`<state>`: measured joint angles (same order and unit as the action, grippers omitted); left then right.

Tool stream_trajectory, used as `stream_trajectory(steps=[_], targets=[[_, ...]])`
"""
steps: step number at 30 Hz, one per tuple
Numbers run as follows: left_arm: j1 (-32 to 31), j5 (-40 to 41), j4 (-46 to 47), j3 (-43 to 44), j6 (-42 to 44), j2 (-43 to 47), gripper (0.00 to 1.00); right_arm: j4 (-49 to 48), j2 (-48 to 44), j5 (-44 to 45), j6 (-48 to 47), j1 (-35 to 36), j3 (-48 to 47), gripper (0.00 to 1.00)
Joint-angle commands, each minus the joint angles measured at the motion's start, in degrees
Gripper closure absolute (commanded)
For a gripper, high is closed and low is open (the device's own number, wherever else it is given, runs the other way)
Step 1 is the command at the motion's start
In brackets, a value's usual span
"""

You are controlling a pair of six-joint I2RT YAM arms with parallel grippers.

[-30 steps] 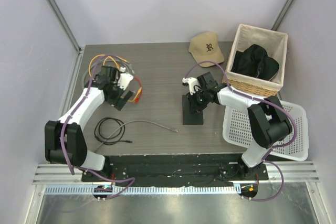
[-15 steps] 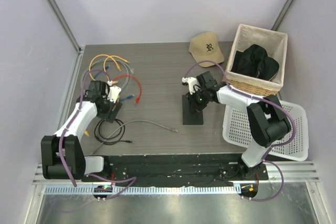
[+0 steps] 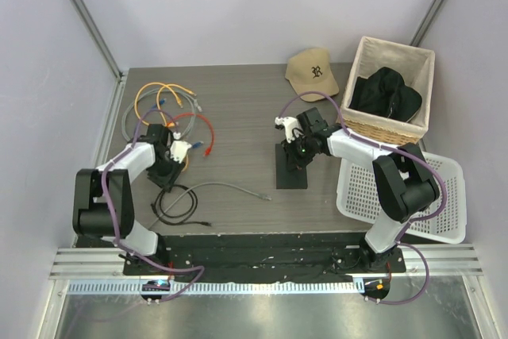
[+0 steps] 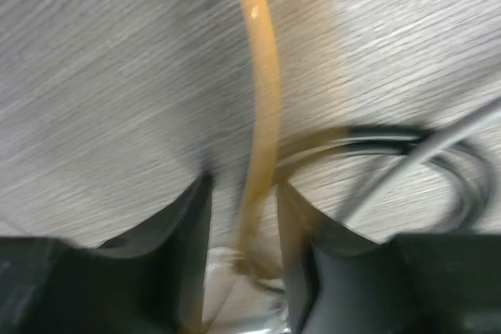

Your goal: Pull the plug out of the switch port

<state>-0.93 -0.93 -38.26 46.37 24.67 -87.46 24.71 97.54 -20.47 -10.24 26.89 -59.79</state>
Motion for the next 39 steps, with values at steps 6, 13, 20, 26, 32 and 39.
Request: stream_trajectory(steps=[6,13,20,26,32,39], targets=[[2.51,-12.32,-1.36,11.18,5.22,-13.53,1.0,0.78,3.36,5.26,-1.62,0.35,2.49,0.87],[2.6,-16.83,-1.12,25.59,2.76,-4.47,1.0,0.52,3.45,5.53,-2.24,0.35,2.57,0.87],[4.44,-12.17,-4.8,49.39,3.72,-15.01,1.0,0.52,5.03,5.88,-2.5,0.35,-0.41,0.87],[4.62,-19.97,-11.65,54.27,3.64,-18.8,0.89,0.25,4.33,6.58,-3.64,0.35,0.02,0.87],[4.09,-24.02,-14.56,47.44,0.73,-12.66,0.33,0.25,2.57,6.76,-3.82,0.35,2.57,0.87],[-1.25,-28.17,-15.09,30.03,5.73,1.67,0.24,0.16,3.71,5.88,-3.12,0.35,2.93,0.86]])
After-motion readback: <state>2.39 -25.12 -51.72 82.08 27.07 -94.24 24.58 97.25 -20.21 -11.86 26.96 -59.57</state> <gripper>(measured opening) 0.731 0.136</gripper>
